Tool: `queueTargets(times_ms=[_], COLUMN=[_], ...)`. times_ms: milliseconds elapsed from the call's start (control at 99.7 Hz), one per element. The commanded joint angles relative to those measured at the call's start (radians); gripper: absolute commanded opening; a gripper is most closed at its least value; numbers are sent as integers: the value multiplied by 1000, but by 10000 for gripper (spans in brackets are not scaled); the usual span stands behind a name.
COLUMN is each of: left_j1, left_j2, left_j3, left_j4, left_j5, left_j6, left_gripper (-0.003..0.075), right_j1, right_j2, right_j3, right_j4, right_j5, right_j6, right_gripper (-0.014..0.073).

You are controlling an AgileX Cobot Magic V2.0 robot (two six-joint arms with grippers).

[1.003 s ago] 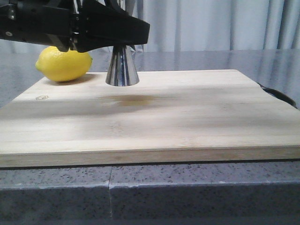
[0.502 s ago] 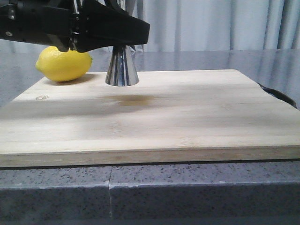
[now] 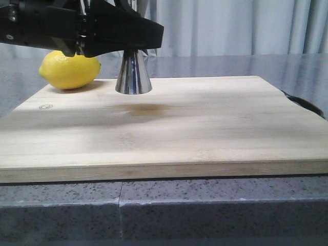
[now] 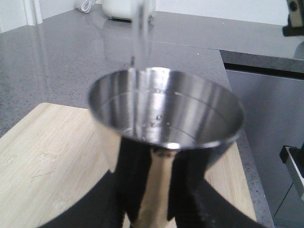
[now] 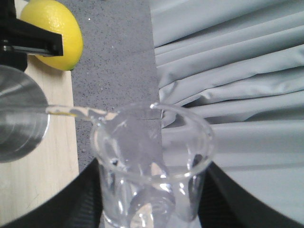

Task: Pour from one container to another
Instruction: 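Tilt the beaker with the right gripper, pouring liquid into the jigger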

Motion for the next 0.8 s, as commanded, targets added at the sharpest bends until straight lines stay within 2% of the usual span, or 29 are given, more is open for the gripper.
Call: queueTargets(times_ms=[0, 793], left_j1=[-8, -8], left_j2=[-44, -44], left_j3=[-20, -20], left_j4=[-86, -86], left_j5=[98, 98], left_j6=[-1, -1], left_gripper=[187, 187], right_j1=[1, 1], right_j2=[-24, -24], right_j3=[-38, -38], right_j4=[-52, -112], right_j5=[-61, -61], right_j6=[-5, -5], right_gripper=[260, 260])
